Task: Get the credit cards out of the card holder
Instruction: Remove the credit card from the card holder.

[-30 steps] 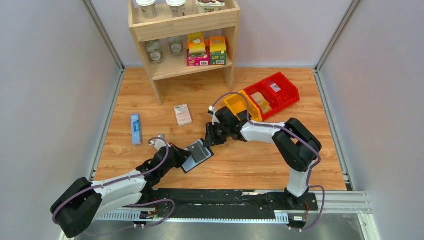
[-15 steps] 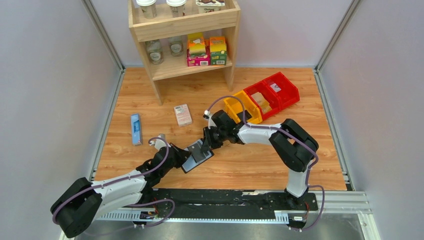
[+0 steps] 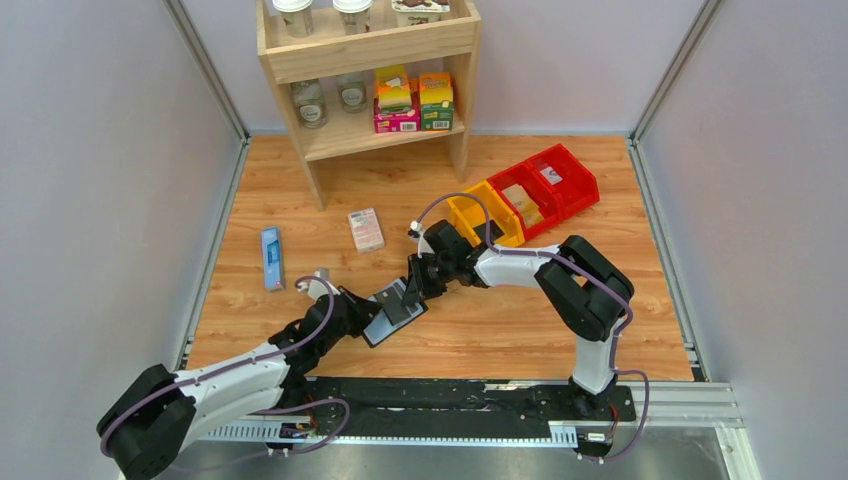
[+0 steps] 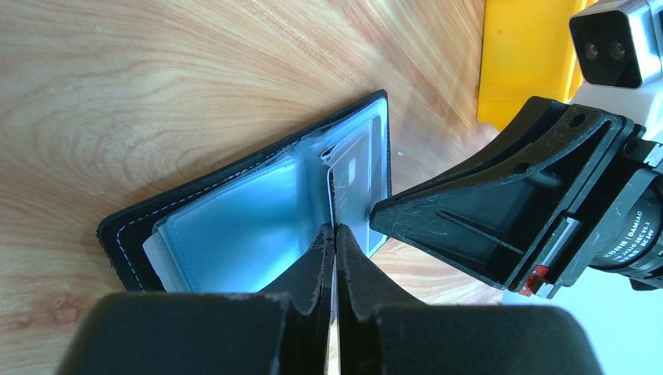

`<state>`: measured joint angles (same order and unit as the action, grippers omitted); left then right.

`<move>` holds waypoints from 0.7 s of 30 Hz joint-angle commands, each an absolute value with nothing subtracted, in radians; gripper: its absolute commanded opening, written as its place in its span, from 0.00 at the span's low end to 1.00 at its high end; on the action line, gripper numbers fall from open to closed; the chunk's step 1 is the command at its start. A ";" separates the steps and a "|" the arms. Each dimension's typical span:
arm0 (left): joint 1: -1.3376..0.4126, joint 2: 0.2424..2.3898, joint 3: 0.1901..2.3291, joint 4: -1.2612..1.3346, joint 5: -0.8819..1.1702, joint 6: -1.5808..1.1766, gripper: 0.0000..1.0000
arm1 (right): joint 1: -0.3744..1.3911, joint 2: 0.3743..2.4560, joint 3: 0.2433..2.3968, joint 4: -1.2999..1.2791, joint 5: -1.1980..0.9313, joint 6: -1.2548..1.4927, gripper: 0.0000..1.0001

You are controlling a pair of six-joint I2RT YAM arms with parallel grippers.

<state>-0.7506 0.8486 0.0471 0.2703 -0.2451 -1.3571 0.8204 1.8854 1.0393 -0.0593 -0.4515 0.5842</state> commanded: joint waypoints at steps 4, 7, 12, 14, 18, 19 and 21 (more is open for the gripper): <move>-0.750 0.808 0.009 0.279 -0.242 -1.344 0.13 | 0.819 1.916 1.035 -0.089 -0.405 0.575 0.16; -0.750 0.815 0.009 0.305 -0.232 -1.325 0.17 | 0.819 1.919 1.035 -0.087 -0.410 0.575 0.16; -0.750 0.824 0.009 0.333 -0.222 -1.307 0.20 | 0.819 1.919 1.034 -0.086 -0.410 0.575 0.16; -0.750 0.827 0.009 0.330 -0.225 -1.304 0.22 | 0.819 1.921 1.035 -0.086 -0.410 0.575 0.16; -0.750 0.830 0.009 0.288 -0.236 -1.313 0.28 | 0.819 1.922 1.035 -0.087 -0.408 0.574 0.16; -0.750 0.831 0.009 0.278 -0.238 -1.313 0.29 | 0.819 1.922 1.035 -0.087 -0.408 0.574 0.16; -0.750 0.833 0.009 0.261 -0.245 -1.315 0.33 | 0.819 1.922 1.034 -0.087 -0.408 0.574 0.16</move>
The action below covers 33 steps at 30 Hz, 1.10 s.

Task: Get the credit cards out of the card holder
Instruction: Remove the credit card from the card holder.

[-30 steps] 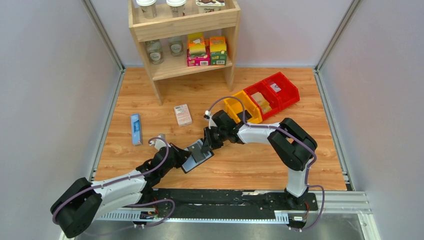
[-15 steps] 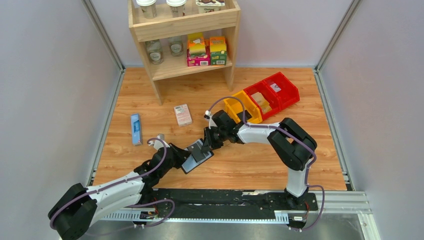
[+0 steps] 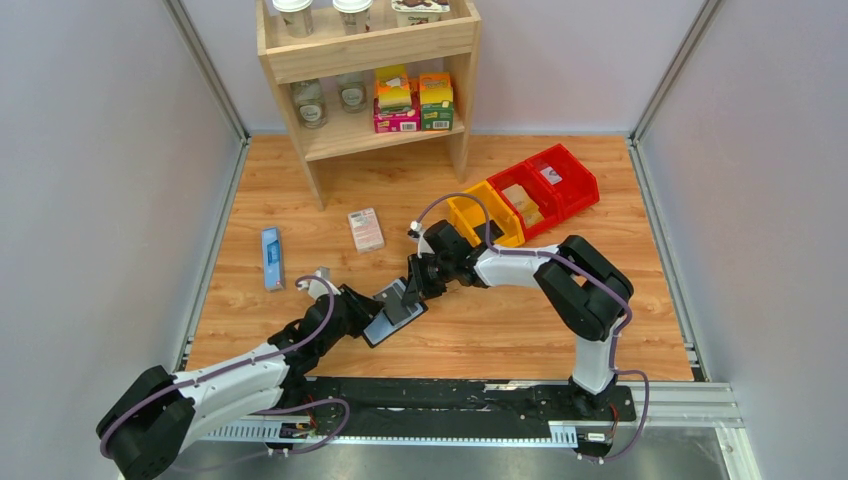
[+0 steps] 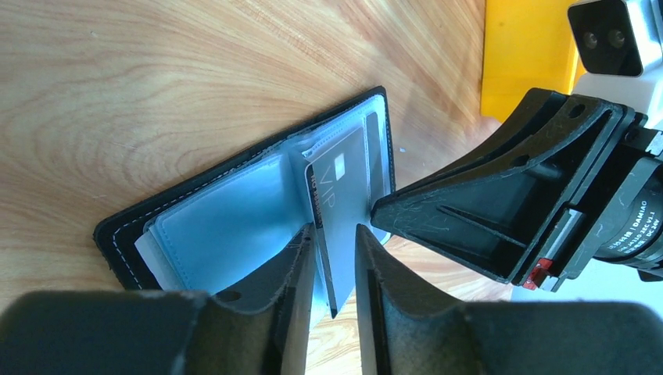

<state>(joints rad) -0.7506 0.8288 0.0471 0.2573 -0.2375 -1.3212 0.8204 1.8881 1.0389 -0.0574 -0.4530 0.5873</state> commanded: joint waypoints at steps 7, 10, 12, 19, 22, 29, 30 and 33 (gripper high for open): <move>-0.747 0.876 -0.028 0.308 -0.249 -1.290 0.38 | 0.819 1.922 1.034 -0.084 -0.411 0.574 0.16; -0.739 0.917 -0.051 0.397 -0.216 -1.279 0.38 | 0.819 1.924 1.034 -0.083 -0.413 0.574 0.16; -0.732 0.936 -0.055 0.449 -0.193 -1.255 0.37 | 0.821 1.922 1.032 -0.083 -0.413 0.574 0.16; -0.730 0.898 -0.052 0.523 -0.146 -1.232 0.25 | 0.818 1.917 1.031 -0.084 -0.413 0.572 0.16; -0.730 0.832 -0.052 0.493 -0.149 -1.227 0.20 | 0.818 1.919 1.029 -0.083 -0.413 0.572 0.16; -0.730 0.692 -0.051 0.397 -0.161 -1.216 0.13 | 0.816 1.924 1.031 -0.081 -0.413 0.572 0.16; -0.732 0.696 -0.052 0.396 -0.160 -1.216 0.12 | 0.816 1.925 1.031 -0.081 -0.413 0.572 0.16; -0.730 0.741 -0.049 0.413 -0.150 -1.215 0.11 | 0.815 1.928 1.032 -0.081 -0.414 0.572 0.16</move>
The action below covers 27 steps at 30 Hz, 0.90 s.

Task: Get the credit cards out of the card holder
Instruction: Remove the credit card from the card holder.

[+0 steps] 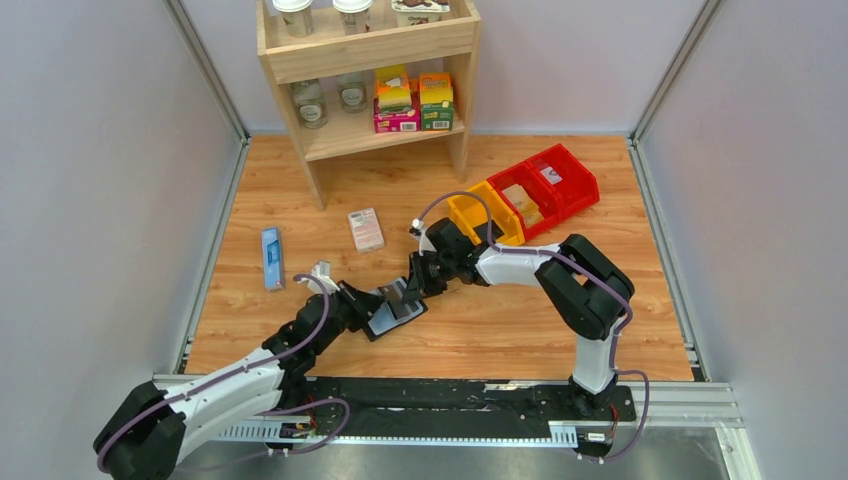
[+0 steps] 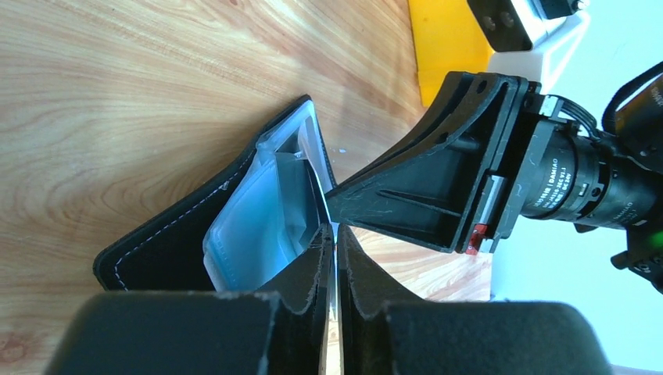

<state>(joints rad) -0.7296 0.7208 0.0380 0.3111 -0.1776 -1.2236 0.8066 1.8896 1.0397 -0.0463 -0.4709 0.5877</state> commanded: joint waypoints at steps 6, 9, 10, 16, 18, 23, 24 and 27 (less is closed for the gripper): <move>-0.730 0.859 -0.018 0.446 -0.130 -1.200 0.12 | 0.815 1.925 1.032 -0.080 -0.413 0.574 0.16; -0.730 0.908 -0.015 0.497 -0.121 -1.198 0.12 | 0.815 1.925 1.032 -0.081 -0.413 0.572 0.15; -0.732 0.914 -0.015 0.508 -0.120 -1.198 0.10 | 0.815 1.927 1.031 -0.081 -0.413 0.574 0.15; -0.730 0.876 -0.020 0.451 -0.130 -1.197 0.00 | 0.813 1.922 1.029 -0.081 -0.410 0.572 0.15; -0.730 0.823 -0.026 0.405 -0.137 -1.201 0.00 | 0.807 1.922 1.025 -0.081 -0.407 0.571 0.15; -0.730 0.681 -0.041 0.238 -0.172 -1.224 0.00 | 0.801 1.921 1.022 -0.083 -0.399 0.572 0.15; -0.732 0.645 -0.044 0.206 -0.172 -1.226 0.00 | 0.802 1.922 1.023 -0.084 -0.397 0.572 0.15; -0.730 0.597 -0.046 0.141 -0.181 -1.227 0.00 | 0.798 1.924 1.022 -0.086 -0.396 0.572 0.15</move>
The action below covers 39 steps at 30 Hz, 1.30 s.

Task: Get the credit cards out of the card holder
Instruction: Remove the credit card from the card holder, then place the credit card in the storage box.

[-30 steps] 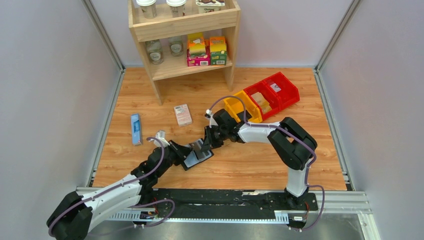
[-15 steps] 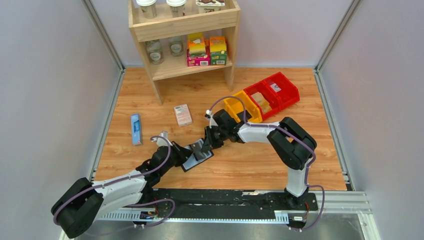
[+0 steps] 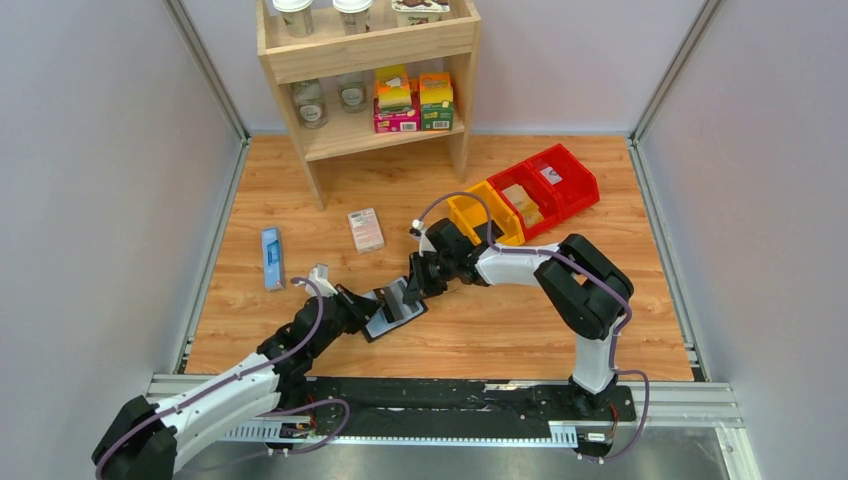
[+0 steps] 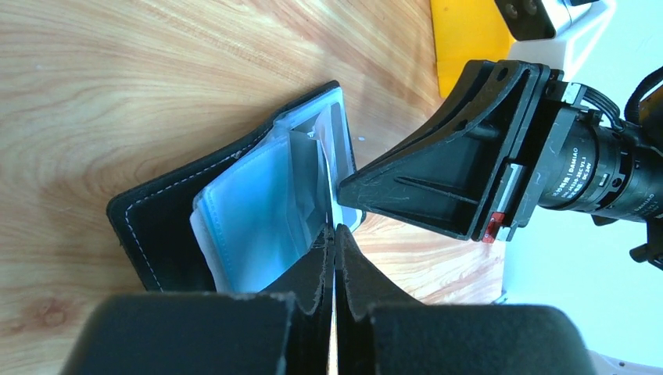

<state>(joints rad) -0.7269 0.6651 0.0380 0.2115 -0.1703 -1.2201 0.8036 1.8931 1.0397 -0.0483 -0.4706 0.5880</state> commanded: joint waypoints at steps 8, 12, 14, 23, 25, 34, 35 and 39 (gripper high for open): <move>-0.730 0.581 -0.046 0.020 -0.190 -1.241 0.00 | 0.790 1.907 1.020 -0.087 -0.390 0.572 0.15; -0.732 0.530 -0.006 -0.147 -0.218 -1.223 0.00 | 0.790 1.899 1.025 -0.089 -0.390 0.574 0.15; -0.730 0.474 0.055 -0.246 -0.255 -1.200 0.00 | 0.790 1.898 1.028 -0.092 -0.388 0.574 0.15; -0.730 0.291 0.198 -0.535 -0.388 -1.129 0.00 | 0.788 1.891 1.043 -0.113 -0.374 0.563 0.16; -0.732 0.290 0.222 -0.569 -0.396 -1.123 0.00 | 0.787 1.884 1.045 -0.117 -0.371 0.563 0.16; -0.730 0.244 0.242 -0.382 -0.350 -1.156 0.00 | 0.787 1.715 0.985 -0.068 -0.318 0.629 0.30; -0.732 0.247 0.233 -0.318 -0.345 -1.169 0.00 | 0.787 1.685 0.959 -0.039 -0.304 0.659 0.34; -0.730 0.274 0.203 -0.107 -0.330 -1.213 0.00 | 0.787 1.502 0.815 0.142 -0.239 0.819 0.53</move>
<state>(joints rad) -0.7303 0.2550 0.2066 -0.3733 -0.3500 -1.1702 0.7902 1.6787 0.9165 -0.0460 -0.3237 0.6651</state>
